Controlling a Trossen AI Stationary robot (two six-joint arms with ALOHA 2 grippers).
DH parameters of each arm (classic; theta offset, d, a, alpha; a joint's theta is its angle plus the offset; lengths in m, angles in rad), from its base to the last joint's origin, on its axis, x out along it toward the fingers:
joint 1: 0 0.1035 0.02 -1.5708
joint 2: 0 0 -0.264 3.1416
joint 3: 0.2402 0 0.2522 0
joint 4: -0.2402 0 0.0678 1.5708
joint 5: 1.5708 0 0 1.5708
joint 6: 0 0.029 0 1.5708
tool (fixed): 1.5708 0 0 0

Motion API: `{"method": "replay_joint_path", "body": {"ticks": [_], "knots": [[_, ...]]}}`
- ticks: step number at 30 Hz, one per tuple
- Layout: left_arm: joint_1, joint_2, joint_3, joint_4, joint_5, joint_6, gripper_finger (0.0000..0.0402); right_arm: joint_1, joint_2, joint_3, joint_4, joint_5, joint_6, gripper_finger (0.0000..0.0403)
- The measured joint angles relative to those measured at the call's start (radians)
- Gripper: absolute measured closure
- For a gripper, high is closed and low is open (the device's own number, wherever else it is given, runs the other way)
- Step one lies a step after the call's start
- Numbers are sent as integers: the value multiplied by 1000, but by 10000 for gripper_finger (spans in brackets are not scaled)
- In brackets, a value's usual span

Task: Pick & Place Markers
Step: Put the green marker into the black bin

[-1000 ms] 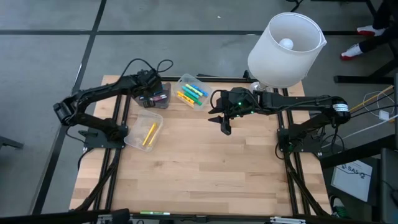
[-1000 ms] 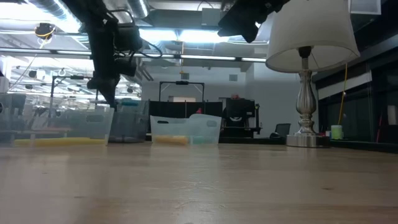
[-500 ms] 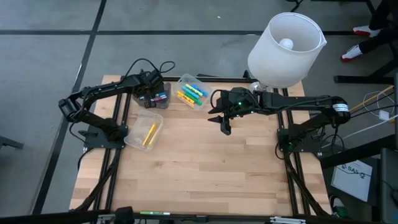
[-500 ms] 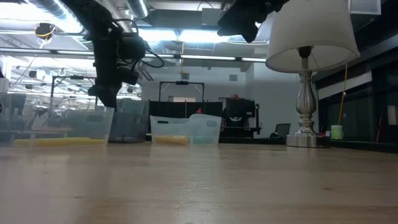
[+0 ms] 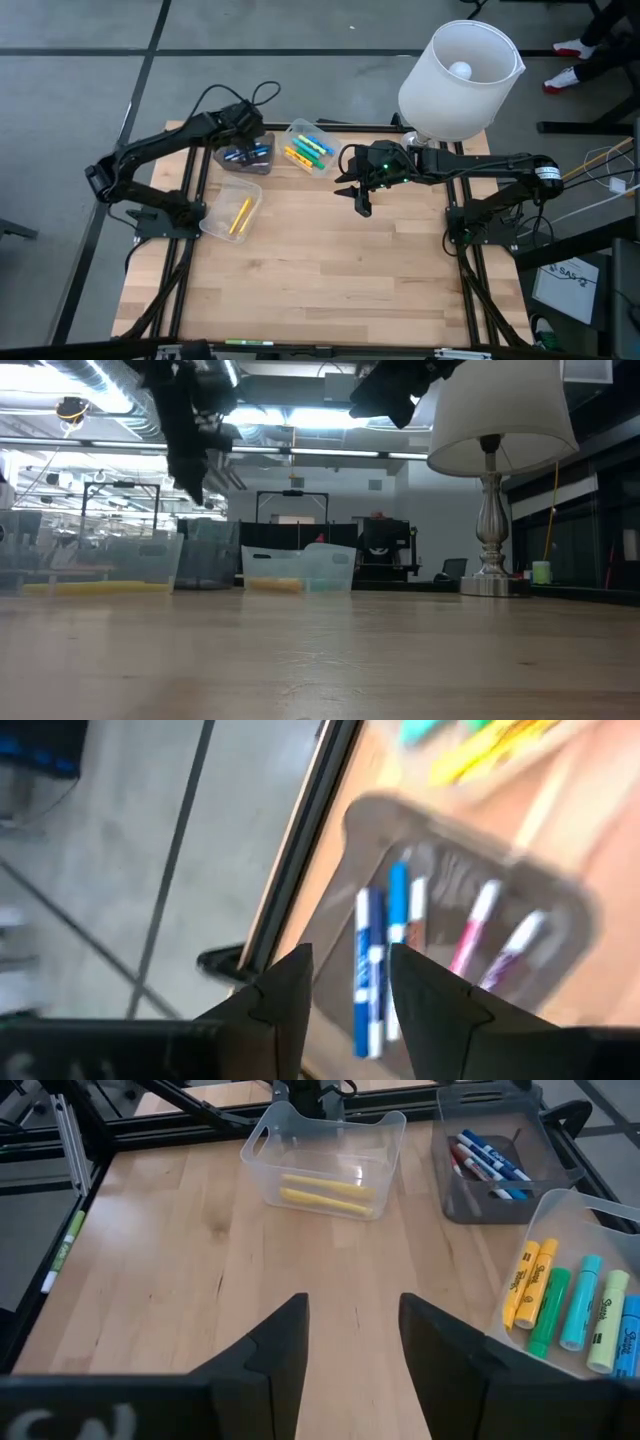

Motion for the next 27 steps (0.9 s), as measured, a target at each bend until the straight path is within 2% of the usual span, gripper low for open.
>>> {"method": "replay_joint_path", "body": {"ticks": [9, 22, 27], "knots": [[-166, -88, 36, -5, 78, -166, 278, 0, 0, 0, 0, 0, 0, 247], [-465, -199, 37, 63, 393, -502, 285, 0, 0, 0, 0, 0, 2, 247], [-591, -203, 37, 107, 411, -621, 289, 2, 0, 0, 0, -1, 5, 247]]}}
